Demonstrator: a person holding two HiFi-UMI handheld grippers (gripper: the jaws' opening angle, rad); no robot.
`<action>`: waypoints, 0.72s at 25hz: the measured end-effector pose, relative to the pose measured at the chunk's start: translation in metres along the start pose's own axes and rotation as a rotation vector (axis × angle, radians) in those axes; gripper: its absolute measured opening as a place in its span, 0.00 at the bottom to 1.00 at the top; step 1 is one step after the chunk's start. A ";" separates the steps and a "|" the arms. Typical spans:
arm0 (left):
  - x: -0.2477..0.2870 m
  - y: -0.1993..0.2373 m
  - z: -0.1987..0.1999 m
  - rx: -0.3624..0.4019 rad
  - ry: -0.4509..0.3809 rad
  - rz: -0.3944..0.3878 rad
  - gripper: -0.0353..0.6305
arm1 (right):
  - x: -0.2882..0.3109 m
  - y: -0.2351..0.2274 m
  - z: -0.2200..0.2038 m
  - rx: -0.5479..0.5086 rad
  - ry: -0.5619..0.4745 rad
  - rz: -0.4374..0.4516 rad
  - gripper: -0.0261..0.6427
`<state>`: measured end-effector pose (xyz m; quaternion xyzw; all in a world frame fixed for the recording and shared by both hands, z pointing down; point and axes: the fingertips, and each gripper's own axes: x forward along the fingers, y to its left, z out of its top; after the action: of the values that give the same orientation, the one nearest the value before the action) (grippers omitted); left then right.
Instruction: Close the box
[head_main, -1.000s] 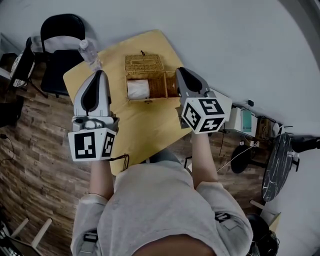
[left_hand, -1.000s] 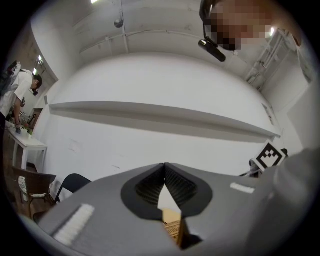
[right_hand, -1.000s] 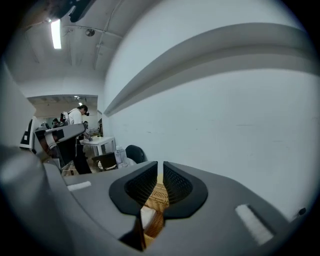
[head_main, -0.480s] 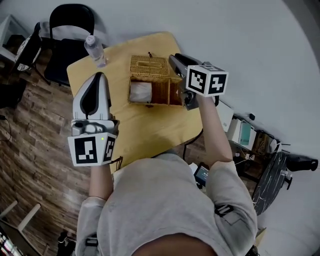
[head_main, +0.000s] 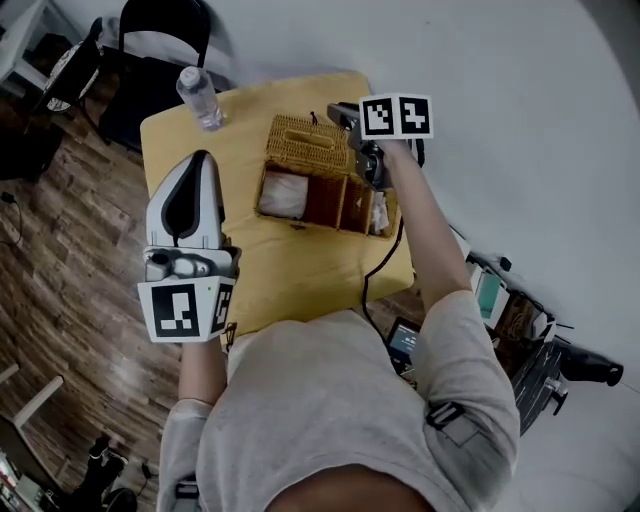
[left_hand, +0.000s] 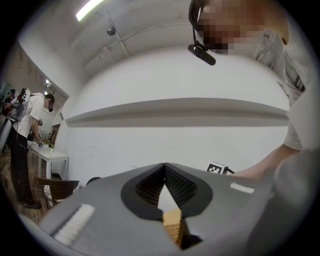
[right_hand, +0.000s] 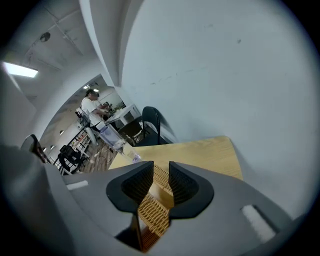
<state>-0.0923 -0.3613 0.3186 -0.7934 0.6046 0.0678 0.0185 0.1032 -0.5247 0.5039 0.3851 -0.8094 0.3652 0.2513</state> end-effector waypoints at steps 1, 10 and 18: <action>0.001 -0.001 -0.002 0.002 0.003 0.004 0.14 | 0.008 -0.005 -0.002 0.010 0.024 0.004 0.15; 0.013 -0.008 -0.023 -0.002 0.049 0.058 0.14 | 0.062 -0.032 -0.020 0.069 0.201 0.057 0.15; 0.013 -0.002 -0.037 -0.001 0.082 0.113 0.14 | 0.100 -0.043 -0.031 0.069 0.313 0.053 0.15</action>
<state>-0.0843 -0.3770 0.3535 -0.7600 0.6488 0.0364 -0.0106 0.0845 -0.5631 0.6085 0.3106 -0.7572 0.4546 0.3514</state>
